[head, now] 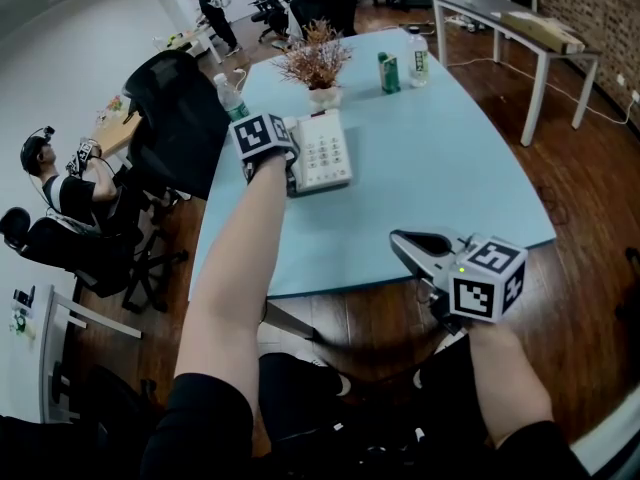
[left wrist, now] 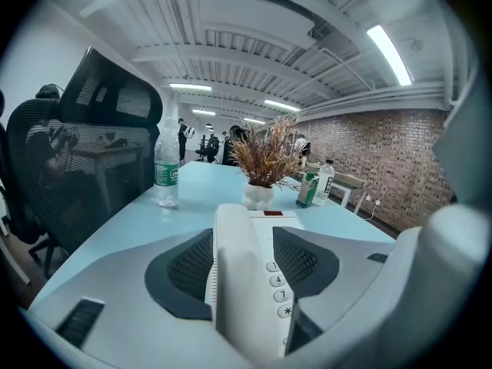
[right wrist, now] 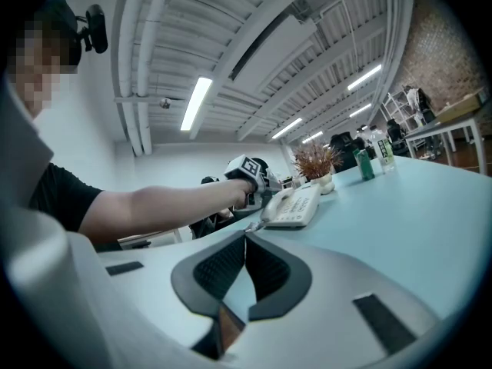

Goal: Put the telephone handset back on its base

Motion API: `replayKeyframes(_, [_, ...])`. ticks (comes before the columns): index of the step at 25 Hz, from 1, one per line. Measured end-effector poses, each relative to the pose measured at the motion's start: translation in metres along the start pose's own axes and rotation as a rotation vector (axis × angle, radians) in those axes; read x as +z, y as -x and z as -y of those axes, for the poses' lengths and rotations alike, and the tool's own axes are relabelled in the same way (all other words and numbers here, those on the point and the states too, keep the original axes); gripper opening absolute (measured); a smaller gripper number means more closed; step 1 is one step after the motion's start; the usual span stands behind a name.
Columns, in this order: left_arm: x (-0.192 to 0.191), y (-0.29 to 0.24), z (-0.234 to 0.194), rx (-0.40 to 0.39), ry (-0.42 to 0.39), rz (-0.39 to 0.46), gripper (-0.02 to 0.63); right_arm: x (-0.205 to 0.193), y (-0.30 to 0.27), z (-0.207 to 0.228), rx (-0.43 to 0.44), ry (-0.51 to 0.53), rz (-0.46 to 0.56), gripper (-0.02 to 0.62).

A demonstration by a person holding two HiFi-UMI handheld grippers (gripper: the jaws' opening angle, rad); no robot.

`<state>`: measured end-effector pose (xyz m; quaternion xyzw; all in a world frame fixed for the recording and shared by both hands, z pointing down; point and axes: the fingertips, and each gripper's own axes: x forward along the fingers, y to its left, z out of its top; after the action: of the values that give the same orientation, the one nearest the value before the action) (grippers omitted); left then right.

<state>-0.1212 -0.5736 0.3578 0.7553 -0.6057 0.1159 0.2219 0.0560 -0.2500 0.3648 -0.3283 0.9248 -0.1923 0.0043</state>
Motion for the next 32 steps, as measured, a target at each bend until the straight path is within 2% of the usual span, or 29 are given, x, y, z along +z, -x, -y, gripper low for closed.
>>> replayKeyframes(5, [0.010, 0.014, -0.007, 0.010, -0.003, 0.040, 0.241, 0.002, -0.001, -0.003, 0.009, 0.011, -0.001, 0.015])
replayKeyframes(8, [0.006, 0.037, -0.001, -0.038, -0.029, 0.054, 0.241, 0.000, 0.001, -0.010, 0.016, 0.017, -0.002, 0.015])
replayKeyframes(12, [0.001, 0.070, 0.010, -0.100, -0.111, 0.072, 0.241, 0.004, -0.001, -0.018, 0.017, 0.027, 0.003, 0.015])
replayKeyframes(14, [-0.001, 0.089, 0.013, -0.150, -0.113, 0.103, 0.239, 0.007, -0.004, -0.023, 0.025, 0.036, 0.018, 0.015])
replayKeyframes(16, [-0.003, 0.114, 0.016, -0.209, -0.098, 0.150, 0.183, 0.011, -0.006, -0.032, 0.031, 0.053, 0.036, 0.015])
replayKeyframes(17, [-0.005, 0.130, 0.016, -0.232, -0.093, 0.174, 0.128, 0.013, -0.006, -0.038, 0.036, 0.064, 0.049, 0.017])
replayKeyframes(18, [-0.009, 0.146, 0.016, -0.252, -0.090, 0.193, 0.045, 0.016, -0.007, -0.044, 0.041, 0.077, 0.062, 0.017])
replayKeyframes(20, [-0.020, 0.179, 0.017, -0.299, -0.085, 0.216, 0.000, 0.019, -0.006, -0.057, 0.047, 0.099, 0.080, 0.017])
replayKeyframes(25, [-0.059, 0.272, 0.031, -0.481, -0.049, 0.267, 0.000, 0.013, 0.001, -0.078, 0.079, 0.091, 0.089, 0.012])
replayKeyframes(27, [-0.078, 0.307, 0.037, -0.522, -0.103, 0.280, 0.000, 0.009, 0.006, -0.081, 0.091, 0.058, 0.099, 0.012])
replayKeyframes(30, [-0.106, 0.344, 0.045, -0.538, -0.200, 0.268, 0.000, 0.003, 0.013, -0.080, 0.087, 0.023, 0.109, 0.011])
replayKeyframes(32, [-0.121, 0.357, 0.047, -0.544, -0.218, 0.260, 0.000, -0.004, 0.016, -0.080, 0.076, 0.020, 0.099, 0.011])
